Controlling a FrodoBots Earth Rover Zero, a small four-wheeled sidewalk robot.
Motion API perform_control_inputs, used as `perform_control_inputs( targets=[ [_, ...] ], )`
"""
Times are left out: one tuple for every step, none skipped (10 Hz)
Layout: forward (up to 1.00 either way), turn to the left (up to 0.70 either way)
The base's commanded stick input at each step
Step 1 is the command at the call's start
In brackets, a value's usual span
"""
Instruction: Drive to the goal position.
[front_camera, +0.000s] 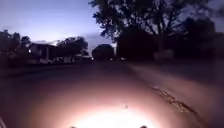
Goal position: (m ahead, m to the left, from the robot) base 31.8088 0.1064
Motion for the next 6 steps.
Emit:
perform_control_inputs(
  targets=[
    [0.7,0.0],
    [0.7,0.0],
    [0.7,0.0],
    [0.7,0.0],
    [0.7,0.0],
    [0.7,0.0]
  ],
)
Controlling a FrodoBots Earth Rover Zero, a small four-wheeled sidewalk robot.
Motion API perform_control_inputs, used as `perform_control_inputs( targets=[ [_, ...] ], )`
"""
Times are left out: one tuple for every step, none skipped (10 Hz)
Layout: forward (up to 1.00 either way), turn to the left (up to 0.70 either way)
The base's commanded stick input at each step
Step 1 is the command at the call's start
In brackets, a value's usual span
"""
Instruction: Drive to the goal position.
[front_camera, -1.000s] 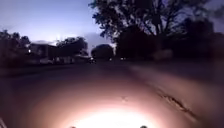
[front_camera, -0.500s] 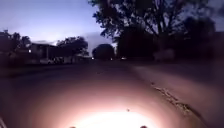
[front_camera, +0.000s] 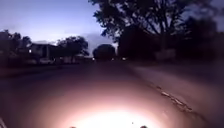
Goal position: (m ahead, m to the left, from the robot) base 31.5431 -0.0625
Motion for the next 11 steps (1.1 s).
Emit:
perform_control_inputs(
  targets=[
    [0.7,0.0],
    [0.7,0.0],
    [0.7,0.0],
    [0.7,0.0],
    [0.7,0.0],
    [0.7,0.0],
    [0.7,0.0],
    [0.7,0.0],
    [0.7,0.0],
    [0.7,0.0],
    [0.7,0.0]
  ],
)
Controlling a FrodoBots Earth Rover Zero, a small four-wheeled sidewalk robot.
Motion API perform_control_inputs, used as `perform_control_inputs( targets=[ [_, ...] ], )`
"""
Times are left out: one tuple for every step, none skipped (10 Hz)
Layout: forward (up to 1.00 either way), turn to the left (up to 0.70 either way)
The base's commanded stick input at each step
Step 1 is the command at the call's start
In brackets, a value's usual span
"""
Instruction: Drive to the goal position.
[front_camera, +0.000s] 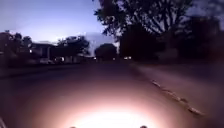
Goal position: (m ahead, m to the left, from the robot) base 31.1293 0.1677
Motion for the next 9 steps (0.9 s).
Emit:
perform_control_inputs(
  targets=[
    [0.7,0.0],
    [0.7,0.0],
    [0.7,0.0],
    [0.7,0.0],
    [0.7,0.0],
    [0.7,0.0],
    [0.7,0.0],
    [0.7,0.0],
    [0.7,0.0]
  ],
)
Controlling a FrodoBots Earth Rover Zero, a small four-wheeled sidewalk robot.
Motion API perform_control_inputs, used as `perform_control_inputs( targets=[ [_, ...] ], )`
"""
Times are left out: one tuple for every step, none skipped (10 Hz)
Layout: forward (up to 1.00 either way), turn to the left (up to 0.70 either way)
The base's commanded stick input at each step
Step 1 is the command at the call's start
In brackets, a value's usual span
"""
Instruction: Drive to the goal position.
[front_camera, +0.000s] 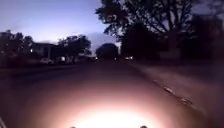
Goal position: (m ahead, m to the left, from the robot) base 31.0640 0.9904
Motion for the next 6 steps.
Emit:
perform_control_inputs(
  targets=[
    [0.7,0.0],
    [0.7,-0.11],
    [0.7,-0.29],
    [0.7,-0.35],
    [0.7,-0.21],
    [0.7,0.0]
  ],
)
